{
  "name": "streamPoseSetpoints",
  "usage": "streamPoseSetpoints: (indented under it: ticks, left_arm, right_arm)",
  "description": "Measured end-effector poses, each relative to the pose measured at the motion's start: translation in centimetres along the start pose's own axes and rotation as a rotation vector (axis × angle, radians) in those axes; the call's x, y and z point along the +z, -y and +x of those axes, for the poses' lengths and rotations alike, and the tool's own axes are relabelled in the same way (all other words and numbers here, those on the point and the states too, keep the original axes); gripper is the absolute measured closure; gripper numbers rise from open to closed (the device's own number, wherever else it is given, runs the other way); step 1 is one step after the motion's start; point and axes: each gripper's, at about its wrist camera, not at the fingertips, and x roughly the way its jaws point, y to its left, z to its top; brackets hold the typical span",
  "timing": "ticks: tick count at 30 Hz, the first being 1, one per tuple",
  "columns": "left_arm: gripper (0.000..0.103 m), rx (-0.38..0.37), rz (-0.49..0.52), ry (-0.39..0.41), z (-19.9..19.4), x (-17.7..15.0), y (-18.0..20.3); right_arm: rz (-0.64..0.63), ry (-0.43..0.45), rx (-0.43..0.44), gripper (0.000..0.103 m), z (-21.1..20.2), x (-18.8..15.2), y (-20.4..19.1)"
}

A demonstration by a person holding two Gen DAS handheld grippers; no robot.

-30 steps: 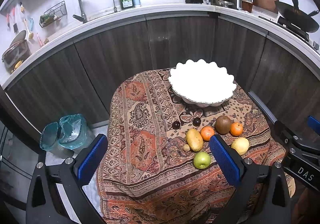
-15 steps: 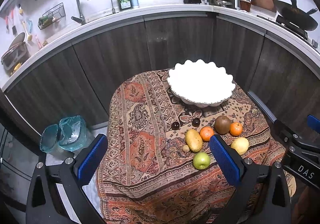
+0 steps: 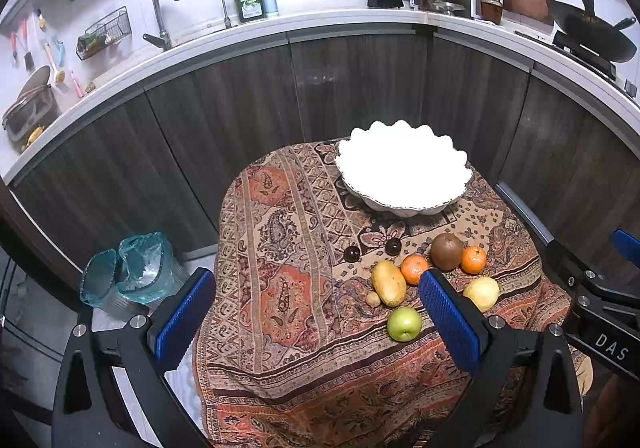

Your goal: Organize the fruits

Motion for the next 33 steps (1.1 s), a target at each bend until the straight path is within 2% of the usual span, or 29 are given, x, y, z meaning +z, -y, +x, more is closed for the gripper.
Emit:
streamPoseSetpoints:
  ticks: [19, 33]
  left_arm:
    - [0.000, -0.004, 0.017, -0.008, 1.0, 0.1, 0.5]
    - [0.000, -0.002, 0.031, -0.046, 3.8, -0.8, 1.4]
  right_arm:
    - [0.004, -0.009, 0.006, 0.000, 1.0, -0.1, 0.2]
    - [0.007, -0.053, -0.010, 0.000, 4.1, -1.0, 0.9]
